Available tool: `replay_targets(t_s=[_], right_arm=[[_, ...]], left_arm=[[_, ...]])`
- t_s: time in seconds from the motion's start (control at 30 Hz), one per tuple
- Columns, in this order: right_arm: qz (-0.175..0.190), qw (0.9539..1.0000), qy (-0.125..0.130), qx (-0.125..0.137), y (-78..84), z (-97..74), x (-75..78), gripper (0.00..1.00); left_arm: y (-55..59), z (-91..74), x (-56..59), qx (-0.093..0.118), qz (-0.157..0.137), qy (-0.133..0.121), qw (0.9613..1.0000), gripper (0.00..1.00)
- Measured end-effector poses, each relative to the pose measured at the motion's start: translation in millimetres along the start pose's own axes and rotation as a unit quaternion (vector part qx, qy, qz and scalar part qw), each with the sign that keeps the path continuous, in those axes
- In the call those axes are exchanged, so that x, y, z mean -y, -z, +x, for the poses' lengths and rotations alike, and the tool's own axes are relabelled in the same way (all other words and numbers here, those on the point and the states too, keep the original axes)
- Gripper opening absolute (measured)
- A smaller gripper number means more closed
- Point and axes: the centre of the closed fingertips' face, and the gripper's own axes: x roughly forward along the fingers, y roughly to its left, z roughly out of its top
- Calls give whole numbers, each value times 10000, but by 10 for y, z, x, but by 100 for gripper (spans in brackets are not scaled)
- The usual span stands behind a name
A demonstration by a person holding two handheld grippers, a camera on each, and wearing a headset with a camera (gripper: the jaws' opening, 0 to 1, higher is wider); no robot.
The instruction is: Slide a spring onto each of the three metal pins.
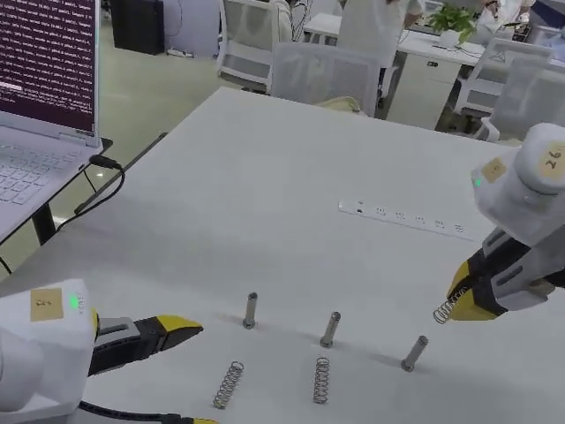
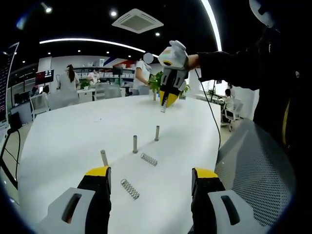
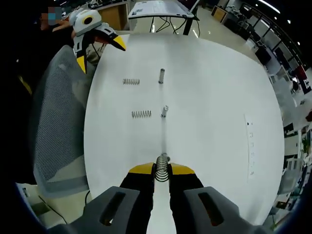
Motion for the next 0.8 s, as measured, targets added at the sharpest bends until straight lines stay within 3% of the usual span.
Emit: replay_targets(t_s=[0.47,0.8], right_arm=[[98,9992,-257,-291,135,332,135,8],[122,9986,-276,-431,232,443,156,8]], left_arm=[[-18,-11,-10,22,4,-34,10000,64],[10,-17,-24,-27,5,-44,10000,62]])
